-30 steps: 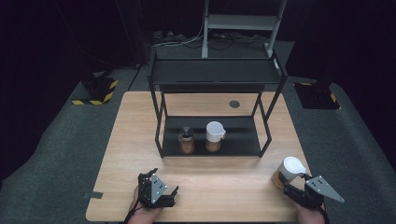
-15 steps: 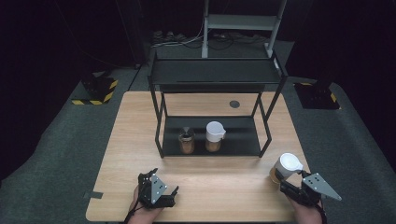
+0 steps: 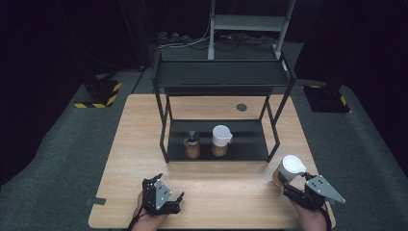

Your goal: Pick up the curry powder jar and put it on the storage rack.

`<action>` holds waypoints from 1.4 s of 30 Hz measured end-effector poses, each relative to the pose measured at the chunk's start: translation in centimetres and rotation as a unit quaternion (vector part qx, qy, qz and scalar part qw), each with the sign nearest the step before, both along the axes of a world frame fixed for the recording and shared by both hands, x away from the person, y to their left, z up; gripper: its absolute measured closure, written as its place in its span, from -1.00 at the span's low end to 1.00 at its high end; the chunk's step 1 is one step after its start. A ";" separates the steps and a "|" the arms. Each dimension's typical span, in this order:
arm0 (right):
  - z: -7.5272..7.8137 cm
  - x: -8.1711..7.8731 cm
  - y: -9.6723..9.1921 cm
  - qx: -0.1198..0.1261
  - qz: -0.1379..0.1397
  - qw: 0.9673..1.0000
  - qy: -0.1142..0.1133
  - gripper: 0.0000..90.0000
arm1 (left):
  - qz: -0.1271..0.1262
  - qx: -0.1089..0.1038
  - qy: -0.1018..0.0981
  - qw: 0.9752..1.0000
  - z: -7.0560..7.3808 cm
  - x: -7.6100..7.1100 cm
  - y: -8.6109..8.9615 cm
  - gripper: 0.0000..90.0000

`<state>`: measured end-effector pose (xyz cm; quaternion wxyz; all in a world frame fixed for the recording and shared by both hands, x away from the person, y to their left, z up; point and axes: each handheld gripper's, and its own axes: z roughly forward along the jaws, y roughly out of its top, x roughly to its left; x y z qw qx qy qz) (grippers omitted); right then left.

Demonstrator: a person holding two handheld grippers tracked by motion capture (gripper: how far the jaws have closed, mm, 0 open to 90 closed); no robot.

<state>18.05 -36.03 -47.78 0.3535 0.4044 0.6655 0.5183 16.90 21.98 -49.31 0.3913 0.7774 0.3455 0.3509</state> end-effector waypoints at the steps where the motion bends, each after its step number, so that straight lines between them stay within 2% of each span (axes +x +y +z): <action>1: 0.1 0.1 0.1 -0.001 0.001 1.000 0.001 -0.34 | 0.000 0.000 0.000 1.000 0.0 0.0 0.0 -0.99; 25: 1.5 2.0 3.4 -0.010 0.034 0.999 -0.001 -0.34 | -0.002 -0.003 0.001 1.000 0.0 0.0 0.2 -0.99; 42: 2.1 3.3 5.1 -0.014 0.047 0.999 0.000 -0.34 | -0.004 -0.006 0.002 1.000 0.0 0.0 0.4 -0.99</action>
